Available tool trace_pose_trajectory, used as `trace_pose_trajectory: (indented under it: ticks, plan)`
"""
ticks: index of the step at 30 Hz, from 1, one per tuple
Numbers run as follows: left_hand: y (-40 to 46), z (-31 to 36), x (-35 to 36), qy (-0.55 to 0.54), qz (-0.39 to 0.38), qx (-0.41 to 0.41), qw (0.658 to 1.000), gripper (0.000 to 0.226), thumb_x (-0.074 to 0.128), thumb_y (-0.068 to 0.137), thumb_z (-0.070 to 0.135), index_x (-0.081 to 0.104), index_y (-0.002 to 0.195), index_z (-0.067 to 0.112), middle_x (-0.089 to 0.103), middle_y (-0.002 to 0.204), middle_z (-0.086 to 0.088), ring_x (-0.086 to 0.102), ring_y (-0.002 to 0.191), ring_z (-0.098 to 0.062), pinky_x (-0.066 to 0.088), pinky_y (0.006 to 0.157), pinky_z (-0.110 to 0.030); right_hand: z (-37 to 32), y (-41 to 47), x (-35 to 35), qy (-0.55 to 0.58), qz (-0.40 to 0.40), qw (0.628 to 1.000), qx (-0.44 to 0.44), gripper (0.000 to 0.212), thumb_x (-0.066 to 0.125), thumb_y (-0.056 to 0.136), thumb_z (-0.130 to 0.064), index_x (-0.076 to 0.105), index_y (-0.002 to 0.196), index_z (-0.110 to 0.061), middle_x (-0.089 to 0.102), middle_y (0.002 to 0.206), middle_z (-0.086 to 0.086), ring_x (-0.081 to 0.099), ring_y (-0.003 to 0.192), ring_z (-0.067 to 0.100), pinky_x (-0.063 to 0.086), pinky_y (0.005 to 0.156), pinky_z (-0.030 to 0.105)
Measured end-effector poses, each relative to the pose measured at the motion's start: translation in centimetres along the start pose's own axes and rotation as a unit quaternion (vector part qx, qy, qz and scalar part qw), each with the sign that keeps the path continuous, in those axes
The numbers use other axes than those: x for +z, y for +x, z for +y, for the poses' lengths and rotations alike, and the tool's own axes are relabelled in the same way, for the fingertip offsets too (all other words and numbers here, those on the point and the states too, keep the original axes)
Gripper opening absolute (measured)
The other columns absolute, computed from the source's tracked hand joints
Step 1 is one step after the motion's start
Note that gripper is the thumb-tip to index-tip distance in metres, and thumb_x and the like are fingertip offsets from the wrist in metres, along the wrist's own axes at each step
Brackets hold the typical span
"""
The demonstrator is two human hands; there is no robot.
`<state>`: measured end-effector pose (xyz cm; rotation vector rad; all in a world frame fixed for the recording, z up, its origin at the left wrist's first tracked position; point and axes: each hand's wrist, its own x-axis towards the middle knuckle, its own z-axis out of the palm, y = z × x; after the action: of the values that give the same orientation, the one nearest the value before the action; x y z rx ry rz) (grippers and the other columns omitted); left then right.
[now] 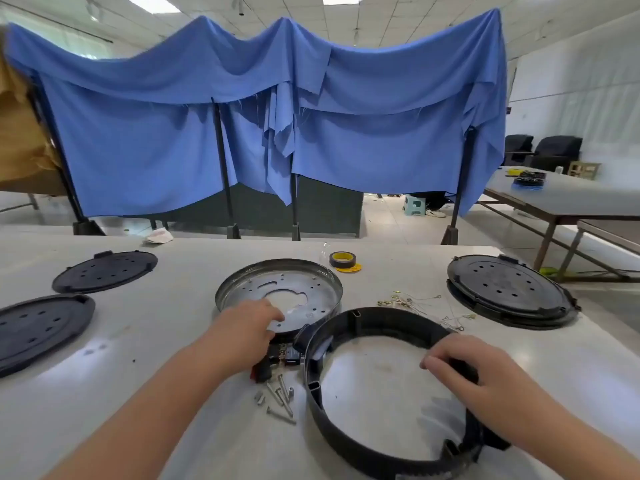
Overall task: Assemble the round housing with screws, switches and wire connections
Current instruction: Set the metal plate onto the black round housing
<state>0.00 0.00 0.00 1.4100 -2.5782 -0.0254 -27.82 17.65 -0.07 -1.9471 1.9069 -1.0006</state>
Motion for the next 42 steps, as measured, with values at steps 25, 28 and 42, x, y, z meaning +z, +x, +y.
trace_pose_trajectory:
  ticks: [25, 28, 42]
  plan:
    - [-1.6, 2.1, -1.5, -0.047, 0.228, 0.081, 0.969, 0.018, 0.067, 0.084, 0.002, 0.073, 0.098, 0.011, 0.071, 0.086, 0.000, 0.066, 0.077, -0.026, 0.054, 0.063, -0.037, 0.4, -1.8, -0.4, -0.017, 0.056, 0.998, -0.023, 0.013, 0.065, 0.086, -0.024, 0.067, 0.074, -0.028, 0.064, 0.079, -0.017, 0.057, 0.087, 0.005, 0.046, 0.076, 0.027]
    - [-2.7, 3.6, -2.9, -0.059, 0.245, 0.129, 0.959, 0.019, 0.071, 0.080, -0.001, 0.074, 0.096, 0.010, 0.069, 0.079, 0.003, 0.065, 0.069, -0.023, 0.051, 0.057, -0.032, 0.1, -1.7, -1.9, -0.001, 0.064, 0.998, -0.025, 0.010, 0.065, 0.085, -0.029, 0.067, 0.076, -0.032, 0.065, 0.084, -0.018, 0.059, 0.090, 0.006, 0.044, 0.077, 0.021]
    - [-8.2, 8.4, -3.3, -0.107, 0.261, 0.240, 0.929, 0.029, 0.048, 0.091, 0.018, 0.073, 0.096, 0.005, 0.068, 0.082, -0.003, 0.063, 0.068, -0.026, 0.053, 0.059, -0.040, 0.5, -4.5, -0.9, -0.118, -0.117, 0.980, -0.107, 0.038, 0.069, 0.068, -0.063, 0.068, 0.098, -0.041, 0.058, 0.102, -0.028, 0.042, 0.116, -0.007, 0.031, 0.097, 0.011]
